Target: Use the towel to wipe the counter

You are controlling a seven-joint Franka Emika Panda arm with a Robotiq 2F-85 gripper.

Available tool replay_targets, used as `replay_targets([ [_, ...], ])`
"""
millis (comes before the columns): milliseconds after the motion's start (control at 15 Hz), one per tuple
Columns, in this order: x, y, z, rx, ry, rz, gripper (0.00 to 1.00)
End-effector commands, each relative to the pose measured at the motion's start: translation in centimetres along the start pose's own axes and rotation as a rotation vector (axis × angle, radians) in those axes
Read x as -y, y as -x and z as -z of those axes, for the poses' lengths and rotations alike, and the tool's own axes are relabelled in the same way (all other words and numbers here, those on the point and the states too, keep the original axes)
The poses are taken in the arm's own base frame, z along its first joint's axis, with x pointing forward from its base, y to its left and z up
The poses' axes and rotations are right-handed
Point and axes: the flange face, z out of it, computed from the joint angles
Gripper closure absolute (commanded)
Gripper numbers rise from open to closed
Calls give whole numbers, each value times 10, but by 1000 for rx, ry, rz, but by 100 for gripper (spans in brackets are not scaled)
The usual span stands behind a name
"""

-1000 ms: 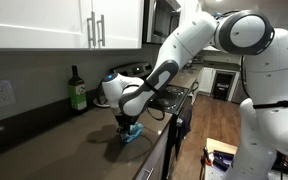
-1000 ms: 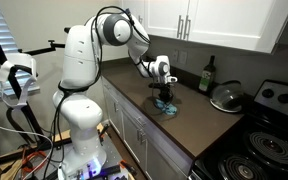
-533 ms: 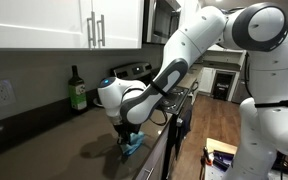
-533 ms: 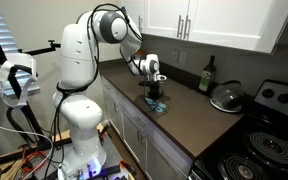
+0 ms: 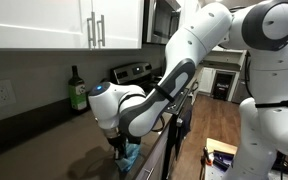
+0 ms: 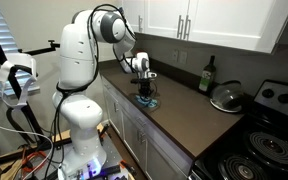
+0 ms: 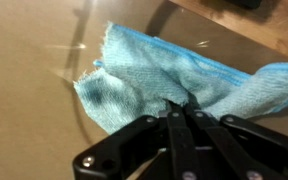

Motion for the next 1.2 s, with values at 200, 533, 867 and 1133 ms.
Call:
replay_targets([
  [200,55,-7,-5,-19,-39,222,97],
  [533,73,-19,-1,-51,-36,320,97],
  [867,83,-36,10,-94,-48,348,97],
  [1133,72,-57,16,-147,-44,307,97],
])
